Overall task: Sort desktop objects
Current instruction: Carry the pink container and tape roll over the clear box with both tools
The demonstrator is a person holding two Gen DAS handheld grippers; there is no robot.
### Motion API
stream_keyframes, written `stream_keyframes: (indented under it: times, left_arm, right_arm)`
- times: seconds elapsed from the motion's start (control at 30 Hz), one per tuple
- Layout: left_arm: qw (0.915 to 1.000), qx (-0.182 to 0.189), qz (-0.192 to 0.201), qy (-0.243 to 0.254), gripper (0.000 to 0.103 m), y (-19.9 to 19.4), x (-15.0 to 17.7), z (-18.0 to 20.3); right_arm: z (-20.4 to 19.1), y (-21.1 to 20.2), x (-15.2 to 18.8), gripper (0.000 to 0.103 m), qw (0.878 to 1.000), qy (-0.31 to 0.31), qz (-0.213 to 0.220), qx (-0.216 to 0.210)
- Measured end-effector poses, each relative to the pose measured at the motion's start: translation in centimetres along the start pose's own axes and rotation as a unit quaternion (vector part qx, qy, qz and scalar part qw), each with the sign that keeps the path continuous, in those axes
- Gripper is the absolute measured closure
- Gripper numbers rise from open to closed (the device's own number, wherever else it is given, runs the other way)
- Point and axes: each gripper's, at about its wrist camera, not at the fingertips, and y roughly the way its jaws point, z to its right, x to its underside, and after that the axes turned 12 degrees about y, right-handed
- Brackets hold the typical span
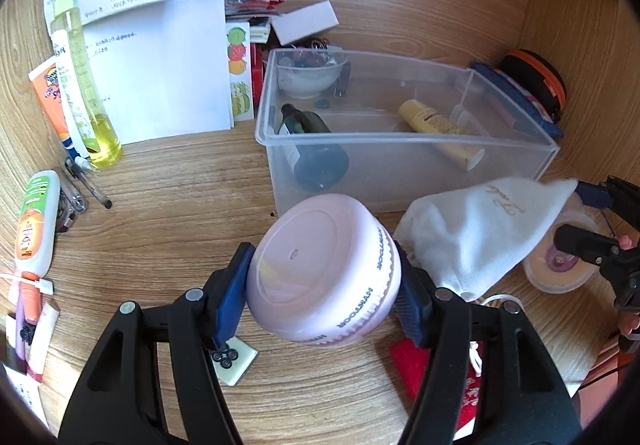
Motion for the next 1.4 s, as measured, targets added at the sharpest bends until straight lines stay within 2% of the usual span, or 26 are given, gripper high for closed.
stream_keyframes:
  times: [0.3,0.4,0.7,1.03,1.4]
  left_arm:
    - [0.9990,-0.006,0.044,0.005,0.039,-3.7,-1.6,0.3]
    - [0.9983,0.004,0.057,0.011,0.039,-4.7,-2.3,0.4]
    - [0.9960,0.002,0.086,0.026,0.039,-7.2,-3.7,1.4]
    - [0.9928,0.008,0.114,0.036,0.039,-8.3,-5.9,2.7]
    - [0.9918,0.016,0.121,0.038,0.039,-6.9,-9.3,3.3]
  right_arm:
    - [0.1,-2.3,-0.7,0.041,1.000,0.006,0.025,0.013]
    - [-0.1,-2.9,-1.0,0.041,0.999,0.003,0.035,0.016]
    - [-0.7,-4.5,-2.6,0.041,0.998,-0.007,0.061,0.007]
    - [-1.3,-5.4,-5.2,0.041,0.995,-0.013,0.099,0.005]
    - [-0.6,-4.2,-8.2,0.041,0.994,-0.002,0.108,-0.002]
